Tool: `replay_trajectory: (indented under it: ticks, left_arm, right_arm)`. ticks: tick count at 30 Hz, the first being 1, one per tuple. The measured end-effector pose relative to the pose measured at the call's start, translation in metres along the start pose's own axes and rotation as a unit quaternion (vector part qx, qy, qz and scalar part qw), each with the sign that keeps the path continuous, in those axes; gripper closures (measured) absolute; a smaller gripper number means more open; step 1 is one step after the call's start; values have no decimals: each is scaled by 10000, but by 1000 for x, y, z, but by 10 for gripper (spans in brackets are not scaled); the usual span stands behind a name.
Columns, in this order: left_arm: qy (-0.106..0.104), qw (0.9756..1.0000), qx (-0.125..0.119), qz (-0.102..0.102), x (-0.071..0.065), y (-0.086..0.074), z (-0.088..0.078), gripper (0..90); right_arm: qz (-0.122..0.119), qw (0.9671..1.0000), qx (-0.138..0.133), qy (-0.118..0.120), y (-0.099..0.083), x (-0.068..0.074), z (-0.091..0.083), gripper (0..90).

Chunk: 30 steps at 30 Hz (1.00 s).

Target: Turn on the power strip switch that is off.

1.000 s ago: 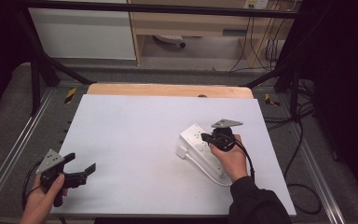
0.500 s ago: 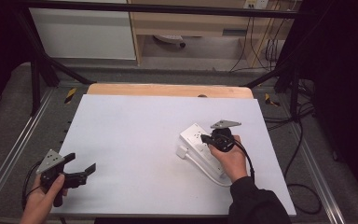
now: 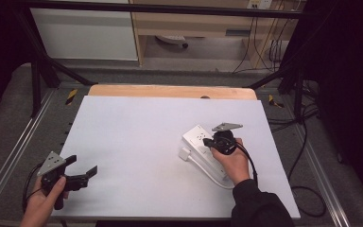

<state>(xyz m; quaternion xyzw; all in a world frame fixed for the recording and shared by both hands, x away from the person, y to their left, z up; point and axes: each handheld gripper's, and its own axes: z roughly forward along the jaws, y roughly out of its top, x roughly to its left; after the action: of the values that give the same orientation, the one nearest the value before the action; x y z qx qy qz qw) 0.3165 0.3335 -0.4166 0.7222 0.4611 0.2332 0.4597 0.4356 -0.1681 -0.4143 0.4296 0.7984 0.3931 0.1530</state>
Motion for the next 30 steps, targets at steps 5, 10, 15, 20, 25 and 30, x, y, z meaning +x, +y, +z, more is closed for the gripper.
replay_trajectory:
  ticks: [5,10,15,20,25,30]
  left_arm:
    - [-4,10000,7,4,0,0,0,60]
    - [-3,10000,27,26,0,0,0,61]
    - [-7,10000,38,30,0,0,1,61]
    - [-18,10000,46,19,0,-1,1,61]
    - [-21,10000,63,31,0,-1,1,61]
    - [-27,10000,70,29,-1,-1,1,61]
  right_arm:
    - [56,10000,76,4,-4,-1,2,900]
    - [64,9999,84,5,-7,-2,3,900]
    - [66,9999,111,0,-8,-2,5,900]
    - [72,9999,141,-2,-9,-3,8,900]
    - [49,9999,166,-3,-10,-2,10,900]
    - [31,9998,192,-12,-11,-1,11,900]
